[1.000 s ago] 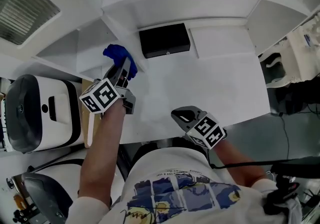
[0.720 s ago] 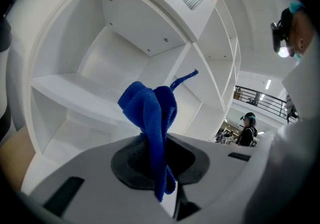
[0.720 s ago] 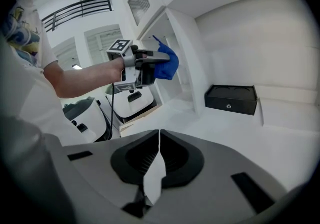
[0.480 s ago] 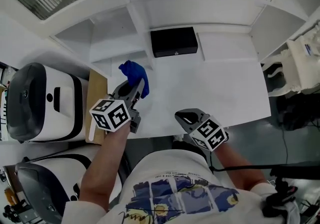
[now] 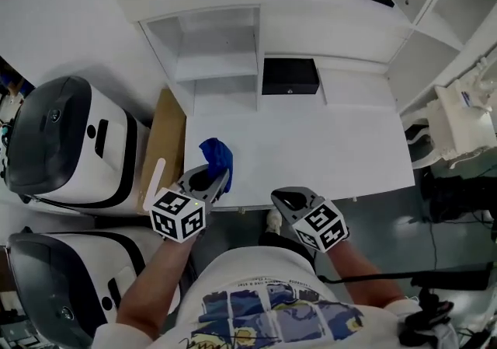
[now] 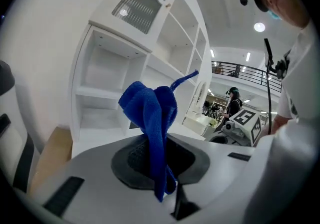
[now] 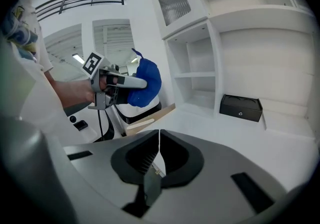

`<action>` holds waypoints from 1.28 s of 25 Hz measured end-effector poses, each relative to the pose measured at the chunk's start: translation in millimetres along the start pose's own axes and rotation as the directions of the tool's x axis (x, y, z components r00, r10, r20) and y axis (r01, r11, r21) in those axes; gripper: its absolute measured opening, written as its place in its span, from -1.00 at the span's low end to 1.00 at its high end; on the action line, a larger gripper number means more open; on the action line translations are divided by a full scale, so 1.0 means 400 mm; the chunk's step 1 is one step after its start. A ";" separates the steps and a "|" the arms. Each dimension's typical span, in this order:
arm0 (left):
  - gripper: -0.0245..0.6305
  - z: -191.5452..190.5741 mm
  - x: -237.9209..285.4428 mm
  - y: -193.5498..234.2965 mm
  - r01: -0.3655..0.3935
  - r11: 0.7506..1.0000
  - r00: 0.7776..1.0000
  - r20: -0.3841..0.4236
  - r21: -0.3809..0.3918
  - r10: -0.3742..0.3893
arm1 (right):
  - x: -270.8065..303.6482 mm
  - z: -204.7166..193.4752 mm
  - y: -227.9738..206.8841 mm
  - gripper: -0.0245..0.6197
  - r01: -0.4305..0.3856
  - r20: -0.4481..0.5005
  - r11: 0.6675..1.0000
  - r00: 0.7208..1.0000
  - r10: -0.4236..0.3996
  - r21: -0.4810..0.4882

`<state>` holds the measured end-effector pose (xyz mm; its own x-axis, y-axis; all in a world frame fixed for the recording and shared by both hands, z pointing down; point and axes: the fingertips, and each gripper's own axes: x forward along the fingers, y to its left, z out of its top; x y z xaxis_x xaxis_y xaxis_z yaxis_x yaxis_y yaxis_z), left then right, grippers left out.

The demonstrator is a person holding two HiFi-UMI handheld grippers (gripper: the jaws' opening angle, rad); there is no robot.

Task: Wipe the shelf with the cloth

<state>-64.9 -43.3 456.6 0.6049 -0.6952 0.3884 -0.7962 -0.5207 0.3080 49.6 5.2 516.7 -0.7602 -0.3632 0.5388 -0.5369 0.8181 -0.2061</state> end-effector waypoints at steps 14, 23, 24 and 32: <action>-0.76 -0.236 -0.314 -0.105 0.051 0.998 0.997 -0.057 0.030 -0.049 | -0.042 -0.094 0.270 -0.84 0.059 -0.008 0.998 0.998 -0.059 -0.015; -0.76 -0.317 -0.409 -0.137 0.078 0.996 0.994 -0.079 0.030 -0.075 | -0.055 -0.107 0.355 -0.84 0.085 -0.002 0.996 0.996 -0.085 -0.036; -0.76 -0.322 -0.416 -0.137 0.079 0.996 0.994 -0.080 0.030 -0.076 | -0.054 -0.107 0.363 -0.84 0.085 -0.003 0.996 0.996 -0.086 -0.037; -0.76 -0.346 -0.448 -0.130 0.084 0.996 0.994 -0.069 0.034 -0.081 | -0.027 -0.114 0.411 -0.84 0.075 -0.015 0.995 0.997 -0.077 -0.072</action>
<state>-130.4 177.1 491.3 0.6670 -0.6147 0.4209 -0.7426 -0.5939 0.3094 -14.0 164.0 514.4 -0.7112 -0.4180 0.5652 -0.5650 0.8183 -0.1057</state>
